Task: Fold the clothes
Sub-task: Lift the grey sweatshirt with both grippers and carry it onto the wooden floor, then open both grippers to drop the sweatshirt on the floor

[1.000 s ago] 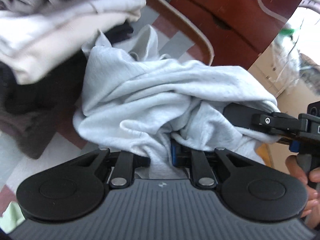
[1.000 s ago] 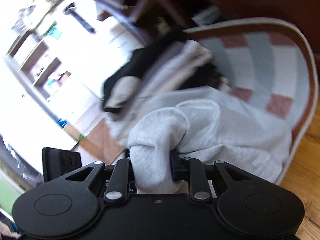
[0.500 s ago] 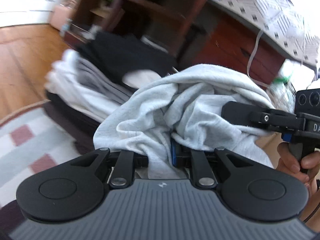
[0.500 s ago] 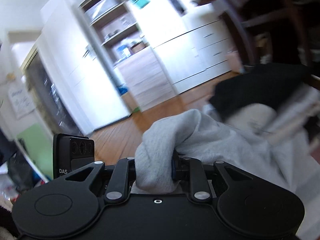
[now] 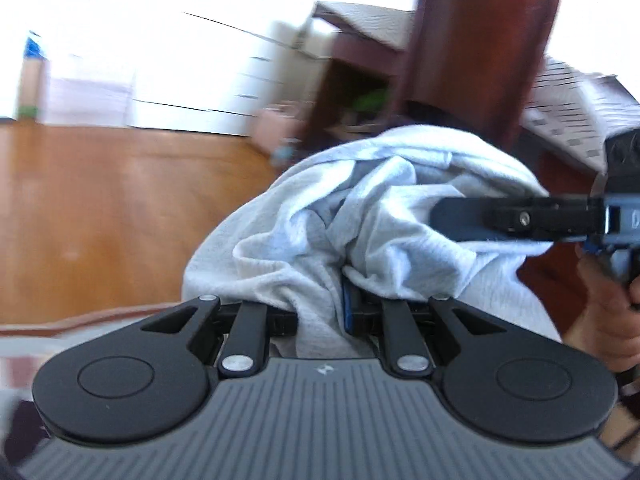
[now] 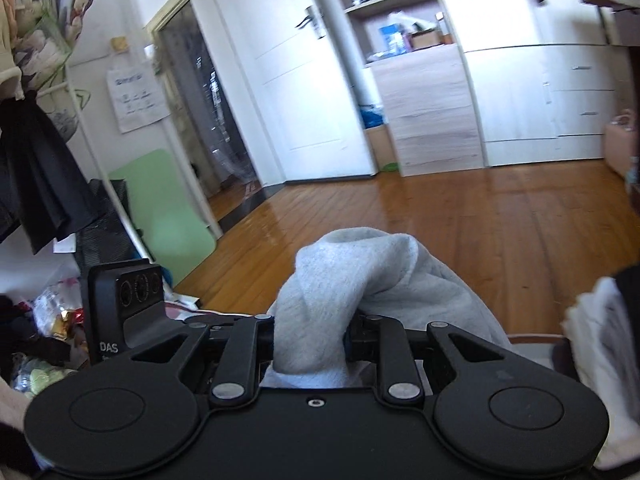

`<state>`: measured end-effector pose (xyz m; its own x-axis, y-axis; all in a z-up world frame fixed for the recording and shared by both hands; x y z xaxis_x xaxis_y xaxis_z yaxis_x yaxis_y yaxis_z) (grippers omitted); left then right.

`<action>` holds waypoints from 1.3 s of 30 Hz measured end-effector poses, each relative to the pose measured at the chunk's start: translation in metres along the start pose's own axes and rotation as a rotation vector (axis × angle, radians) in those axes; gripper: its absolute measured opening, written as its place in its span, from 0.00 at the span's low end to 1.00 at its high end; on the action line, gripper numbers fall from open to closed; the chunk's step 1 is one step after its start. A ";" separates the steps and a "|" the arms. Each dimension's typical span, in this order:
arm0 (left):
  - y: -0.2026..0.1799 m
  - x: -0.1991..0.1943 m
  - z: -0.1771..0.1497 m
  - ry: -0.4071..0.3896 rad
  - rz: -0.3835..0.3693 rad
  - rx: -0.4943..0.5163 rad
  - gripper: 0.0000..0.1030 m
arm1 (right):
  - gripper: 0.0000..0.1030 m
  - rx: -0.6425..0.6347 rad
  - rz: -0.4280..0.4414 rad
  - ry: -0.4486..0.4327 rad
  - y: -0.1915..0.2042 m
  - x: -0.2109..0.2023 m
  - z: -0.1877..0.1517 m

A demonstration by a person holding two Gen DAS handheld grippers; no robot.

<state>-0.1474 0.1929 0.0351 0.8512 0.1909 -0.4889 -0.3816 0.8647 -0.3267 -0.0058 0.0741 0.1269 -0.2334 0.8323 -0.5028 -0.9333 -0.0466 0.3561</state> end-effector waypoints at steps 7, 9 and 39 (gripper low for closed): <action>0.067 -0.019 0.040 -0.035 0.190 -0.081 0.19 | 0.34 0.117 0.094 0.072 -0.026 0.094 0.070; 0.114 0.001 0.046 -0.034 0.206 -0.179 0.42 | 0.65 0.046 -0.091 0.084 -0.050 0.129 0.077; 0.289 0.100 -0.048 0.272 0.399 -0.434 0.64 | 0.74 0.029 -0.170 0.577 -0.056 0.274 0.066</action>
<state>-0.1898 0.4394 -0.1463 0.5138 0.2849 -0.8092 -0.8091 0.4745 -0.3467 0.0006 0.3406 0.0211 -0.1994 0.3925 -0.8979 -0.9646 0.0829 0.2505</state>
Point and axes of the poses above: each gripper's, at about its wrist camera, not at the fingertips, and x roughly the way its jaws point, y to its left, z to its top, the point moved 2 cm from there along x, roughly the way its jaws point, and after that the axes turned 6 degrees about y, right-handed, at the moved point
